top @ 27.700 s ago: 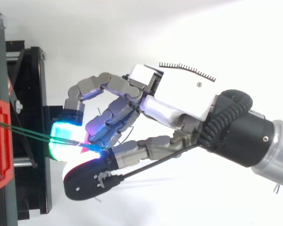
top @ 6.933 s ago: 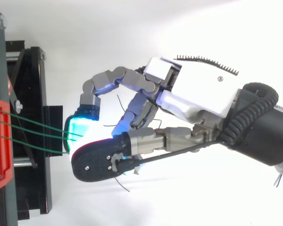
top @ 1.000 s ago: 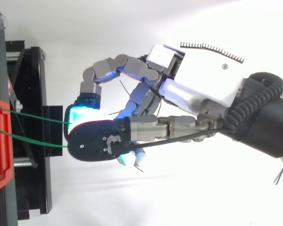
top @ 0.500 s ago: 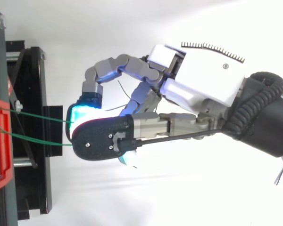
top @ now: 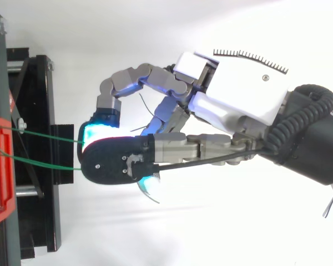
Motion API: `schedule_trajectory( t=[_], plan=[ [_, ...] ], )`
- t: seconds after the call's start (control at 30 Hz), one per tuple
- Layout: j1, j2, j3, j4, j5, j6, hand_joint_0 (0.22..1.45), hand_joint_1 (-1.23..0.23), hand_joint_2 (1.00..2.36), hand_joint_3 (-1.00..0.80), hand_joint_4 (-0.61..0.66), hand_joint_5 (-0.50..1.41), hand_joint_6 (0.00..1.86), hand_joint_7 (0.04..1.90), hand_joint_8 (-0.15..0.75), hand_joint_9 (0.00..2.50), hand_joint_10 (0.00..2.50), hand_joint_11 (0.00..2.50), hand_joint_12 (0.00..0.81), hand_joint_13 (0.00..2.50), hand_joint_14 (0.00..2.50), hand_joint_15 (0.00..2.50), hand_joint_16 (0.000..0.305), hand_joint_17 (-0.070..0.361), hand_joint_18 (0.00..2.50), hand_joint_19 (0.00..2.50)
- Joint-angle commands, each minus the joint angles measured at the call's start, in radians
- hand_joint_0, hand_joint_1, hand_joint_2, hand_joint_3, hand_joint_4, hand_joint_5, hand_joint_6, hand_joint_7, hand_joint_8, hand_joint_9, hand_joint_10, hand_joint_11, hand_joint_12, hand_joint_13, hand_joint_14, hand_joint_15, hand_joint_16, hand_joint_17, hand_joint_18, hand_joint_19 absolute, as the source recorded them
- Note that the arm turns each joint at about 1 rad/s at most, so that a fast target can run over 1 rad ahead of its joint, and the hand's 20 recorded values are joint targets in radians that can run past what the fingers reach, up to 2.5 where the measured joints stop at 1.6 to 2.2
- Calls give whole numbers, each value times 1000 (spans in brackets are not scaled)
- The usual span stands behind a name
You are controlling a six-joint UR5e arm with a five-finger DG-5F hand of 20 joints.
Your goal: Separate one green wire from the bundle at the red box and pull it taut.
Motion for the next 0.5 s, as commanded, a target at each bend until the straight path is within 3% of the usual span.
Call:
schedule_trajectory(
  t=[0.0, 0.37, 0.47],
  plan=[
    [0, 0, 0, 0, 0, -1, 586, -676, 1019, -148, 14, -129, 883, 1137, 283, 1428, 25, 1029, 413, 1244, 27, 876, 55, 123, 983, 617],
    [0, 0, 1, 0, 0, -2, 596, -706, 1019, -129, 15, -123, 888, 1142, 281, 1425, 24, 1029, 411, 1214, 27, 868, 54, 122, 981, 609],
    [0, 0, 1, 0, 0, -8, 559, -625, 1011, -364, 45, -134, 858, 1139, 256, 1384, 25, 1026, 392, 1168, 28, 862, 50, 113, 923, 639]
  ],
)
